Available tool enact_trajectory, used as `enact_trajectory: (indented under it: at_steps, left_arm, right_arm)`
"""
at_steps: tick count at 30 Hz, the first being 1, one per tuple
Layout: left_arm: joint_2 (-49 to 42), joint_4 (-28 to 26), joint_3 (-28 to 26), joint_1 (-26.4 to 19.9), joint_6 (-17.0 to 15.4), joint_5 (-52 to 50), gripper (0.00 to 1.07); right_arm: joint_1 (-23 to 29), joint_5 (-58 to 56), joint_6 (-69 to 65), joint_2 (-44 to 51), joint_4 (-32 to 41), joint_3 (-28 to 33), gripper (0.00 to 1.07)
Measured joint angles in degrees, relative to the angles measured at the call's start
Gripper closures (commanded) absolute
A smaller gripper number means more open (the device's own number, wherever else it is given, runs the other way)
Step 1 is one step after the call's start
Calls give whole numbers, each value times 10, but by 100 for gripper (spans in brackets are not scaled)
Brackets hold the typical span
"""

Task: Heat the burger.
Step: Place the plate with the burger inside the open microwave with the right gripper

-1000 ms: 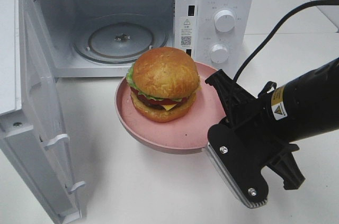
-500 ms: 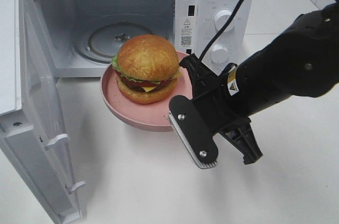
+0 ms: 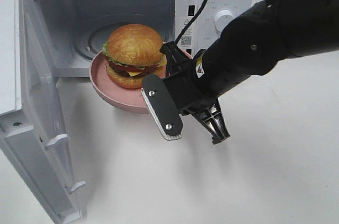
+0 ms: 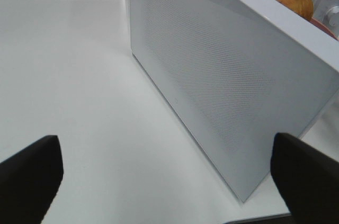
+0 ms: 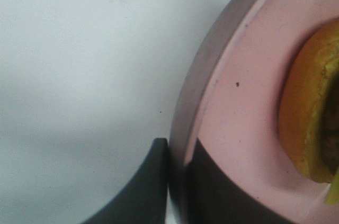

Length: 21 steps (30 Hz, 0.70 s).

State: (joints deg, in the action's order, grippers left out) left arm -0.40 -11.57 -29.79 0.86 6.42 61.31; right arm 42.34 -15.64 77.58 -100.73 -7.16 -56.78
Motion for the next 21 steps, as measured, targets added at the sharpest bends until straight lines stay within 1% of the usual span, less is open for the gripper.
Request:
enact_trajectory:
  at_steps: [2,5,7,10,12,15,17,21]
  left_arm:
    - [0,0,0,0,0,0,7]
    - [0,0,0,0,0,0,7]
    - [0,0,0,0,0,0,7]
    - [0,0,0,0,0,0,7]
    - [0,0,0,0,0,0,7]
    - [0,0,0,0,0,0,7]
    - [0,0,0,0,0,0,7]
    - [0,0,0,0,0,0,7]
  right_arm:
    - [0,-9,-13,-22,-11,-31,107]
    - [0,-11,-22,-28,-15,-40,107]
    - [0,-18,-61,-48,-37,-70,107]
    - [1,-18,-67,-52,-41,-77,107]
    - [1,-25,-87,-68,-53,-108,107]
    - [1,-27,-89,-73,-53,-116,107]
    - [1,-33,-91,-91,-57,-140,107]
    - [1,-37,-92,-104,-62,-157,107]
